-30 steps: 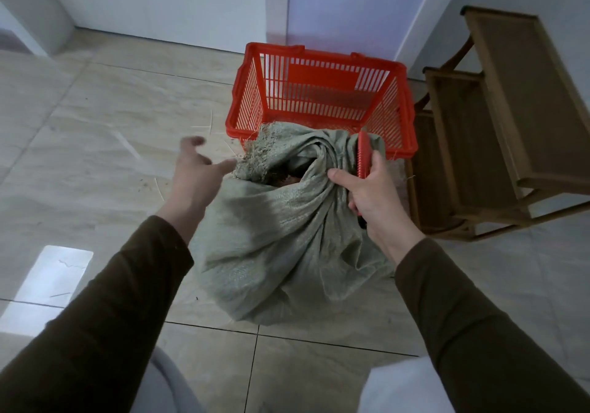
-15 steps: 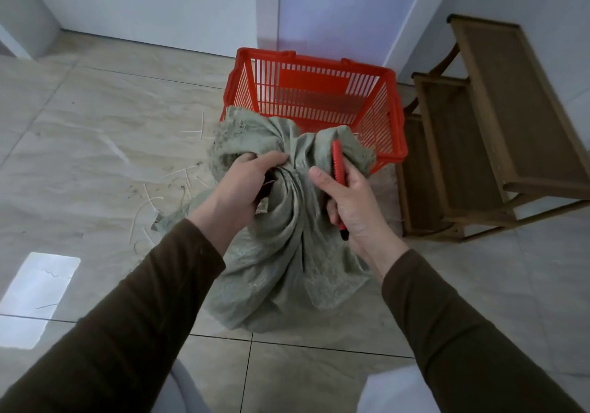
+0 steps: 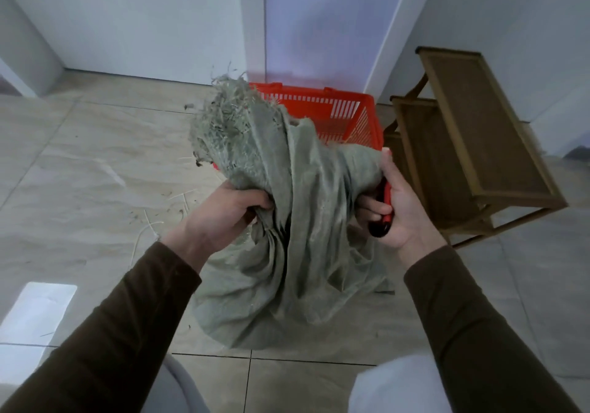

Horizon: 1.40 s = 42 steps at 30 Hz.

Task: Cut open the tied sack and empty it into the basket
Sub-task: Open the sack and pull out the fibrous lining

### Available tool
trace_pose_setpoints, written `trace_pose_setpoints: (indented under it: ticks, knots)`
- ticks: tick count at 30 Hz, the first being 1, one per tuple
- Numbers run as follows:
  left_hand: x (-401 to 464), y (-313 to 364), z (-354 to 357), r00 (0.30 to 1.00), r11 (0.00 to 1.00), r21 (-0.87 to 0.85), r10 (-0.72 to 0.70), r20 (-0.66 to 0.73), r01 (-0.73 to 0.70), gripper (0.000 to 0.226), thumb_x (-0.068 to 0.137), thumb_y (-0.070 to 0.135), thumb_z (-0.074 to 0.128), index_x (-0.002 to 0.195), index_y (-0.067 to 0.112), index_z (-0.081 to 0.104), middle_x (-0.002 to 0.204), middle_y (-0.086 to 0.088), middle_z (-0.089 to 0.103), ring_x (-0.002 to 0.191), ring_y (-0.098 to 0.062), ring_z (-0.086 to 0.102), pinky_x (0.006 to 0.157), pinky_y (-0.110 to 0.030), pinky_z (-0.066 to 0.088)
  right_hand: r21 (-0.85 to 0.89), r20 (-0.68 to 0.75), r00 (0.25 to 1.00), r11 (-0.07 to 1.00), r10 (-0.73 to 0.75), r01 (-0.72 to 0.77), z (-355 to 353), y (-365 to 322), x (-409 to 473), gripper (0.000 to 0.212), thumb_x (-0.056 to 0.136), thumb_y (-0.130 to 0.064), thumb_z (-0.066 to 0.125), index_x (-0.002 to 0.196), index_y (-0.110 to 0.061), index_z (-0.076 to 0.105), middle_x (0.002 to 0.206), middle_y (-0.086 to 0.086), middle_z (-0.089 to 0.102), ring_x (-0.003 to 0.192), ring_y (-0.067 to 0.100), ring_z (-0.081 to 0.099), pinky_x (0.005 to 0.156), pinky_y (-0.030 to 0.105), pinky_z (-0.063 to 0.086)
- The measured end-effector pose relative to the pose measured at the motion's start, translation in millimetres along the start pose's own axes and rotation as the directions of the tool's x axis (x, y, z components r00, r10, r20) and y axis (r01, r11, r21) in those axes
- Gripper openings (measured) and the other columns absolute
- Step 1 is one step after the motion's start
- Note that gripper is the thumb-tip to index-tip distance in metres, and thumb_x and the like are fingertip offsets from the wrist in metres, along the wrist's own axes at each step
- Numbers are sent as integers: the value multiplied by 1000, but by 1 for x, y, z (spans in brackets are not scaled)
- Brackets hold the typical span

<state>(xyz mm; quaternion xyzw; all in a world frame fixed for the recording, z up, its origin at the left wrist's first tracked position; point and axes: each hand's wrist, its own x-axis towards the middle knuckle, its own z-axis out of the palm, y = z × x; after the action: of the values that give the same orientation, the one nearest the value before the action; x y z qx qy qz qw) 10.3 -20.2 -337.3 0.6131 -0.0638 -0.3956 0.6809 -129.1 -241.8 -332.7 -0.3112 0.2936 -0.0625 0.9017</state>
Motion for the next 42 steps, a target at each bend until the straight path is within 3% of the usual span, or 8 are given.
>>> trace_pose_setpoints:
  ticks: [5,9,13,17,22,31,37,42]
  knots:
    - [6,18,0,983,1000,8,-23,-183,25,41,89,-15,61,125,3,65,112,-10,79,94,-22,74,64,-21,59,-166,103,982,971,-158,173,23,-9,-13,27,93,-9,62,119,-10,55,82,2,61,32,3,38,34,16,31]
    - [10,33,-6,779,968,235,215,-589,-89,70,87,1,74,148,19,44,143,-6,49,118,-18,56,95,-31,53,-576,139,928,734,-346,360,33,-13,-27,14,99,2,57,97,-12,57,50,-5,46,34,7,37,38,19,33]
    - [4,57,17,907,913,295,355,-227,-283,20,98,40,66,110,26,72,93,12,70,73,-3,61,66,-23,47,-829,289,888,370,-358,419,47,-8,-41,21,94,-9,66,98,-30,66,69,7,62,55,24,56,58,39,51]
    - [-1,81,48,978,816,539,173,114,-207,73,77,95,48,100,35,82,88,11,76,74,-10,68,73,-32,47,-890,436,870,36,-228,455,59,3,-48,22,83,-28,63,96,-46,61,89,-8,62,75,15,59,71,41,48]
    - [-3,81,62,971,851,499,47,233,-161,22,99,35,71,94,17,83,85,-8,76,75,-26,65,66,-32,53,-858,513,832,-107,-211,503,46,1,-54,40,90,-32,65,130,-30,69,134,-14,59,118,5,55,100,31,48]
    - [-19,46,78,881,775,426,452,143,-467,28,98,-9,61,89,18,66,102,-17,70,99,-45,68,88,-61,60,-422,-82,918,848,-387,320,39,-21,-59,50,77,-57,76,106,-18,63,56,-11,68,43,0,61,40,14,45]
    - [-26,32,92,959,803,524,236,159,-284,22,98,-2,63,98,19,69,94,11,70,86,7,68,71,-6,49,-576,-73,843,712,-533,401,50,-24,-48,17,92,-25,79,97,-14,67,59,-10,65,43,2,55,43,18,45]
    - [-34,58,97,963,964,9,266,48,-267,56,100,65,51,114,14,71,114,-7,79,107,-23,76,89,-35,63,-726,94,747,468,-658,504,60,-17,-55,50,90,-37,76,104,10,62,95,31,70,83,44,70,83,57,61]
